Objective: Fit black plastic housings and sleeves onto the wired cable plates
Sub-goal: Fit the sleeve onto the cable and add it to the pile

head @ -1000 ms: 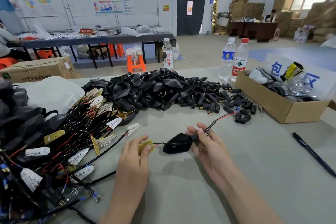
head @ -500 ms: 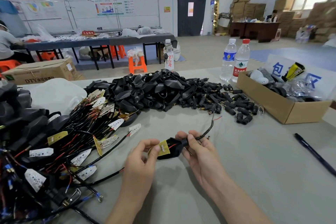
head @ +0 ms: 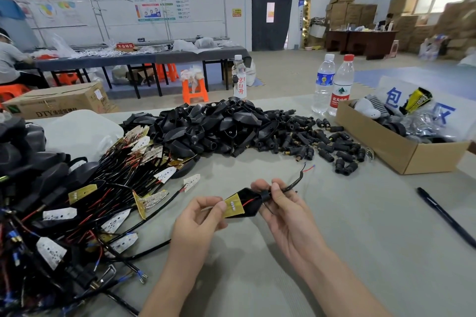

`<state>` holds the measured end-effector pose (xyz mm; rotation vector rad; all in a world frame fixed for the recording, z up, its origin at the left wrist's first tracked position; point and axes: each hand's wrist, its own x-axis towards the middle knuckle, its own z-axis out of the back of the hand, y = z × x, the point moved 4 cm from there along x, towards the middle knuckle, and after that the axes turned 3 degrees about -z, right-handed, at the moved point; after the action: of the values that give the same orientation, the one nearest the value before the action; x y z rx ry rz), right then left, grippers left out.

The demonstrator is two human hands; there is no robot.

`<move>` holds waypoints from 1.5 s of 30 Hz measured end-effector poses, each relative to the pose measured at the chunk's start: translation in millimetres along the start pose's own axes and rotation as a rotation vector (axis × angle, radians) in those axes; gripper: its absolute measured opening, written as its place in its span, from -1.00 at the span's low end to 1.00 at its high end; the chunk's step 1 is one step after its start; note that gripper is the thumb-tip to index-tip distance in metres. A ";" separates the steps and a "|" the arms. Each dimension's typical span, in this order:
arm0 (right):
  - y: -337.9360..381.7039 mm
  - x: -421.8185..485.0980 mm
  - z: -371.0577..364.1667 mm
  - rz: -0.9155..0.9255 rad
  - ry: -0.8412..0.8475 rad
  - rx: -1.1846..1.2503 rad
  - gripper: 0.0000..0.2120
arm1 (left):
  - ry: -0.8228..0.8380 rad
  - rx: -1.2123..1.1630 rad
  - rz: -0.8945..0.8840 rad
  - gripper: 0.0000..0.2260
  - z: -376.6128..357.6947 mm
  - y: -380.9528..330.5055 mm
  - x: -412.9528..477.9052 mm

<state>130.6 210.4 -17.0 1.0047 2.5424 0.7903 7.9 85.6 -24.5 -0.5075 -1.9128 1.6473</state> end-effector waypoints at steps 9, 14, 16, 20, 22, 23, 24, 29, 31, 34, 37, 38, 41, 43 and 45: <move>-5.4 -3.9 -5.4 -0.026 0.033 -0.035 -0.89 | 0.018 0.030 -0.120 -0.90 -9.7 -4.6 -6.4; -4.6 -6.1 -8.9 -0.037 0.054 -0.018 -0.88 | 0.025 -0.118 -0.035 -0.88 -15.3 -5.1 -10.4; -4.6 -7.1 -9.9 -0.047 0.066 -0.011 -0.88 | 0.042 -0.153 -0.001 -0.85 -16.2 -6.3 -11.0; -4.5 -7.4 -11.0 -0.062 0.085 -0.021 -0.88 | 0.064 -0.193 0.038 -0.88 -15.3 -5.5 -10.0; -5.6 -8.1 -11.9 -0.085 0.094 -0.034 -0.84 | 0.032 -0.171 0.015 -0.90 -13.4 -4.5 -8.9; -5.5 -8.1 -12.0 -0.096 0.096 -0.039 -0.80 | 0.011 -0.150 -0.002 -0.91 -12.3 -4.3 -8.1; -4.8 -7.7 -11.4 -0.102 0.088 -0.037 -0.76 | -0.012 -0.126 -0.021 -0.91 -10.5 -4.2 -7.3; 11.1 0.0 -0.4 -0.055 -0.028 -0.031 -0.79 | -0.108 -0.057 -0.086 -0.89 -0.2 -5.0 -3.1; 19.2 3.6 7.4 -0.028 -0.098 -0.014 -0.78 | -0.115 -0.045 -0.090 -0.89 2.2 -5.5 -2.3; 31.8 6.0 17.8 0.013 -0.192 -0.011 -0.79 | -0.120 -0.026 -0.094 -0.89 5.0 -5.7 -1.3; 39.5 5.4 22.9 0.053 -0.208 -0.022 -0.86 | -0.140 -0.001 -0.111 -0.89 6.4 -6.1 -1.0; 39.9 4.5 22.1 0.058 -0.186 -0.021 -0.87 | -0.143 0.014 -0.120 -0.89 6.6 -6.4 -1.3; 36.8 2.9 17.5 0.056 -0.108 -0.019 -0.80 | -0.133 0.073 -0.154 -0.90 6.5 -8.4 -2.2; 34.8 2.2 15.7 0.057 -0.091 -0.012 -0.80 | -0.115 0.102 -0.178 -0.90 5.9 -10.0 -2.6; 34.0 1.7 15.8 0.058 -0.106 0.002 -0.83 | -0.093 0.124 -0.186 -0.90 5.1 -10.9 -3.8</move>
<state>154.7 238.2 -9.8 1.0951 2.4357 0.7293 8.4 77.4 -14.9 -0.2001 -1.8473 1.6786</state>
